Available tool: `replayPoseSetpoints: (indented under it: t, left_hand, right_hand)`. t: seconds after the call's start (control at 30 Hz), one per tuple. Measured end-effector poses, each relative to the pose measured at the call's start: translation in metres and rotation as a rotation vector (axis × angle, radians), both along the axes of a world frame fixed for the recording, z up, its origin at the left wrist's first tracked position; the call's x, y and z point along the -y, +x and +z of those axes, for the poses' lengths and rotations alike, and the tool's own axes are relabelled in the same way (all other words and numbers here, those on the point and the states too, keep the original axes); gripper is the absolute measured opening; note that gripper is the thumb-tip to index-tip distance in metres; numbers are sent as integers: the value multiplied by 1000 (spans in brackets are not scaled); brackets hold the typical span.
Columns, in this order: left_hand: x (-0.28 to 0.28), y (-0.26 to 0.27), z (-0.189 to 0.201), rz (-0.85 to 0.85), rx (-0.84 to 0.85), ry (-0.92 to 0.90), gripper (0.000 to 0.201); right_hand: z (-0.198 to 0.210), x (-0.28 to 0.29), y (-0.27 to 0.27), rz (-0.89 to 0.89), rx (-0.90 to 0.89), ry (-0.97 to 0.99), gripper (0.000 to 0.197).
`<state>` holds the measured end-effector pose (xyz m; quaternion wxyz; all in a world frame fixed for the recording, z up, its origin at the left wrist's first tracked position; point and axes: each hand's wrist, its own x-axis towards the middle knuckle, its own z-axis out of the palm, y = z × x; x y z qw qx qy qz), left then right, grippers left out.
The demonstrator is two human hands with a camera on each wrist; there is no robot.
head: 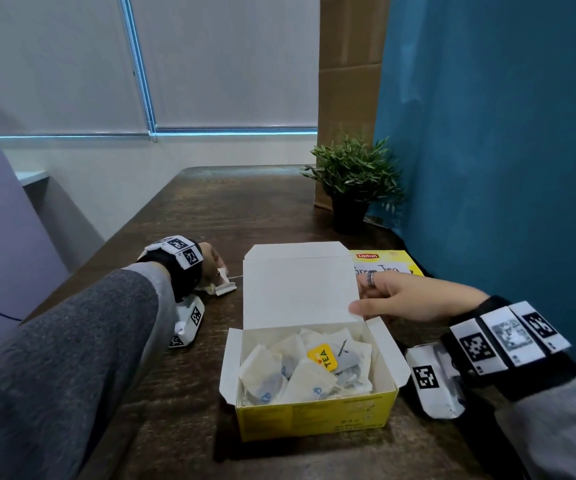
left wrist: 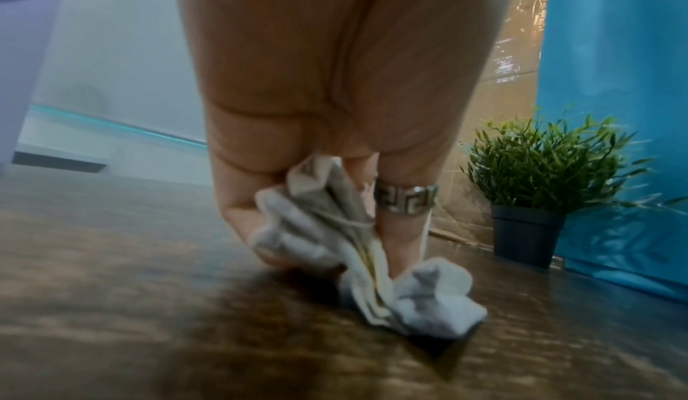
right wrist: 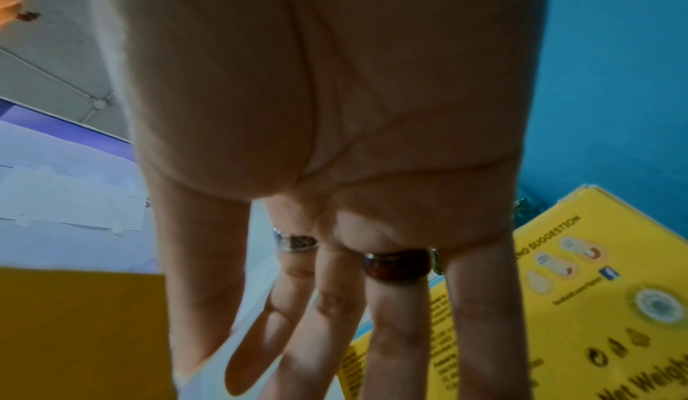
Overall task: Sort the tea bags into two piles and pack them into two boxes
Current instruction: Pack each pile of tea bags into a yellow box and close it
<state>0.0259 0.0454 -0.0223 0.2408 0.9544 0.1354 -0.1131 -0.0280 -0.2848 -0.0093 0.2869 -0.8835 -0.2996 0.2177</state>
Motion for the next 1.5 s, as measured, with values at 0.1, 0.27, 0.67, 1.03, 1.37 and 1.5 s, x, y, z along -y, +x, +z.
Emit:
replayPoseSetpoints:
  t: [0.1, 0.27, 0.67, 1.03, 1.37, 1.5]
  left_hand:
    - [-3, -7, 7, -27, 17, -7, 18]
    - [-8, -39, 51, -26, 216, -97, 25]
    - [112, -133, 79, -455, 72, -495, 29]
    - [143, -138, 51, -669, -205, -361, 48]
    - [113, -143, 56, -461, 37, -453, 45]
    - [109, -148, 51, -563, 197, -37, 36]
  right_hand:
    - [1, -1, -2, -8, 0, 12, 28]
    - [4, -2, -8, -11, 22, 28, 20]
    - [15, -9, -24, -31, 77, 23, 16]
    - [15, -11, -28, -17, 166, -30, 28]
    - [14, -9, -28, -43, 125, -31, 20]
    - [14, -9, -28, -38, 101, -23, 12]
